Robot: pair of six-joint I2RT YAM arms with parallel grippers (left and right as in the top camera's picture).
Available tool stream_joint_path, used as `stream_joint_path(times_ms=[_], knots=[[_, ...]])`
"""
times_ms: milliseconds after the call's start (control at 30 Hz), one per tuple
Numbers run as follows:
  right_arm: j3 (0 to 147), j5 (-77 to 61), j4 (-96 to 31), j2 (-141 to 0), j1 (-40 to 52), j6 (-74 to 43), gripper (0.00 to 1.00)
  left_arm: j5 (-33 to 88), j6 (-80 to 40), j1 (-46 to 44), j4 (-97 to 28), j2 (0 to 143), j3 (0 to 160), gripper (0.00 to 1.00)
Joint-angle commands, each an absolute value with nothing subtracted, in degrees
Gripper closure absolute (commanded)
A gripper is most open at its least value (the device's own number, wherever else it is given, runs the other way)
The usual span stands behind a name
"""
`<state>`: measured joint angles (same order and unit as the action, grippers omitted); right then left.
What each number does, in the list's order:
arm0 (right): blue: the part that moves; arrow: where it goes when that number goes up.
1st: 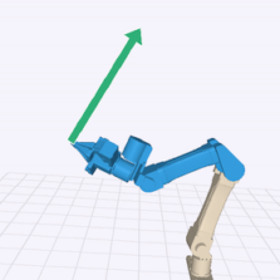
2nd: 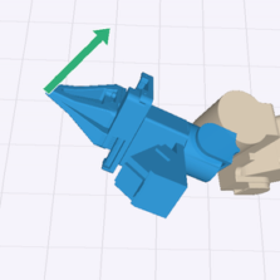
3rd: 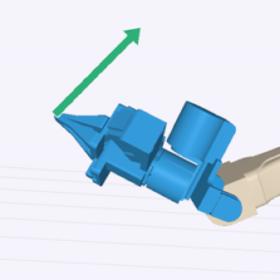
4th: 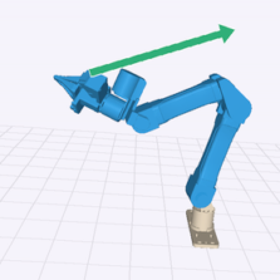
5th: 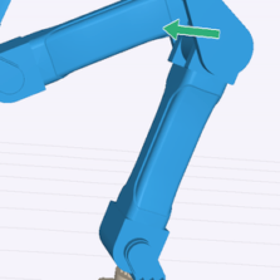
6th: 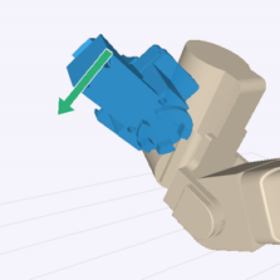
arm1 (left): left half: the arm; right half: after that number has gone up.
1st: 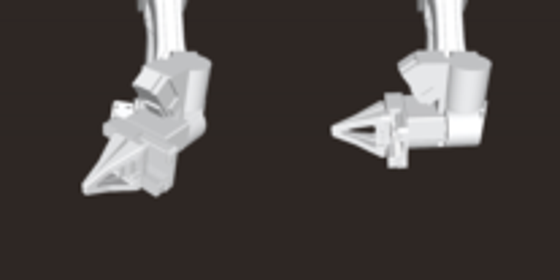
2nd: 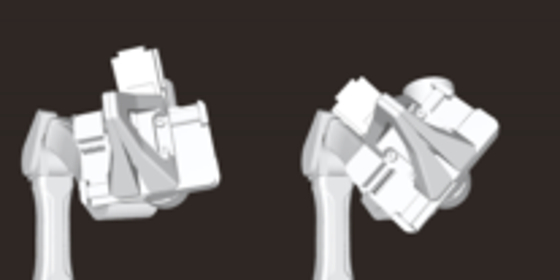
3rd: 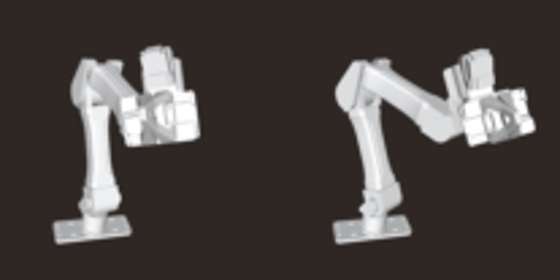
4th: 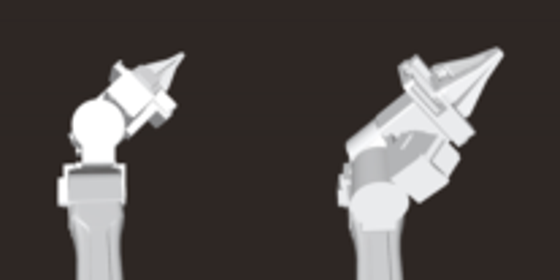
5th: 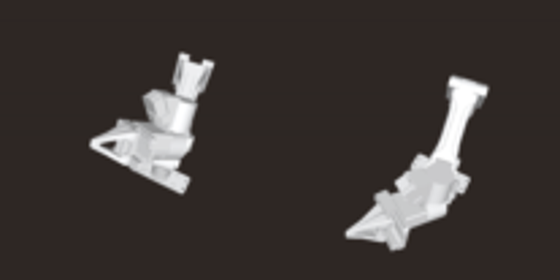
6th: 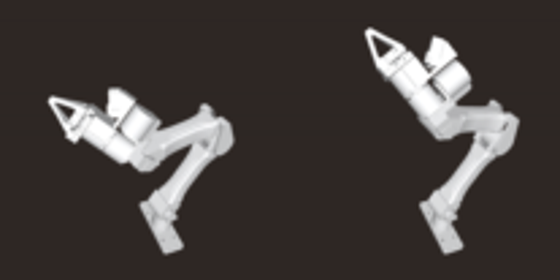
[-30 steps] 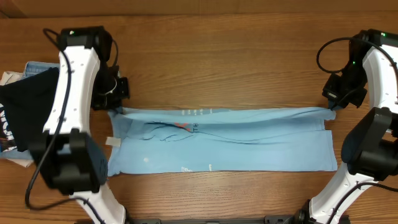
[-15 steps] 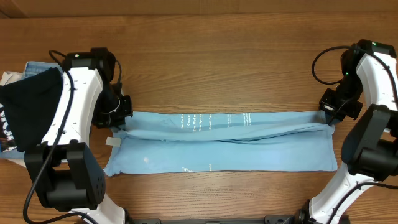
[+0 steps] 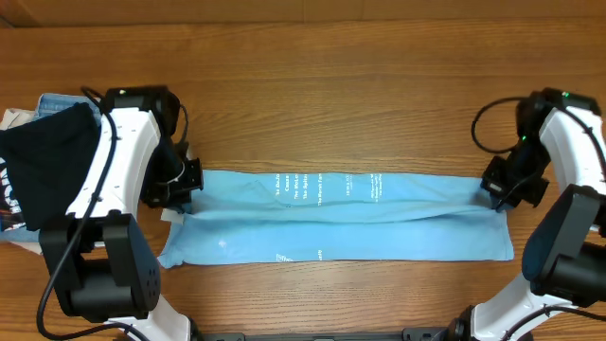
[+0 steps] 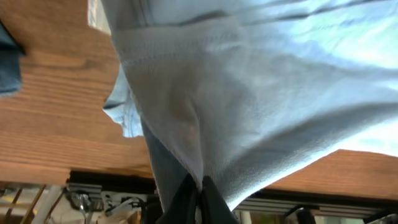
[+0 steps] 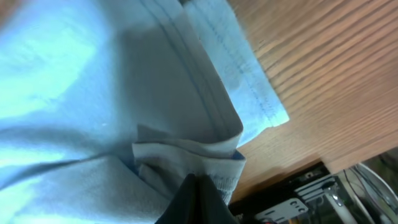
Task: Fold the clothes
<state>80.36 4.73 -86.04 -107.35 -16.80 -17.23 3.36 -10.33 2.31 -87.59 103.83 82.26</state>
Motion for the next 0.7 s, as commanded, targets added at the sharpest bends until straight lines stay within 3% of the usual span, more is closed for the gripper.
stream_joint_path(times_ms=[0, 467, 567, 667], knots=[[78.17, 5.13, -85.01, -106.34, -17.12, -18.09, 0.96, 2.74, -9.43, 2.61, -87.31, 103.04, 79.20, 0.96], [77.06, 9.39, -84.07, -106.32, -20.71, -21.30, 0.96, -3.42, -13.23, 2.66, -86.17, 103.04, 76.95, 0.96], [77.06, 8.84, -83.44, -106.34, -20.71, -21.28, 0.85, -3.16, -13.28, 2.66, -86.35, 103.04, 76.95, 0.96], [77.06, 8.82, -83.35, -106.34, -20.71, -21.28, 0.84, -3.16, -13.23, 2.59, -86.94, 103.04, 76.95, 0.96]])
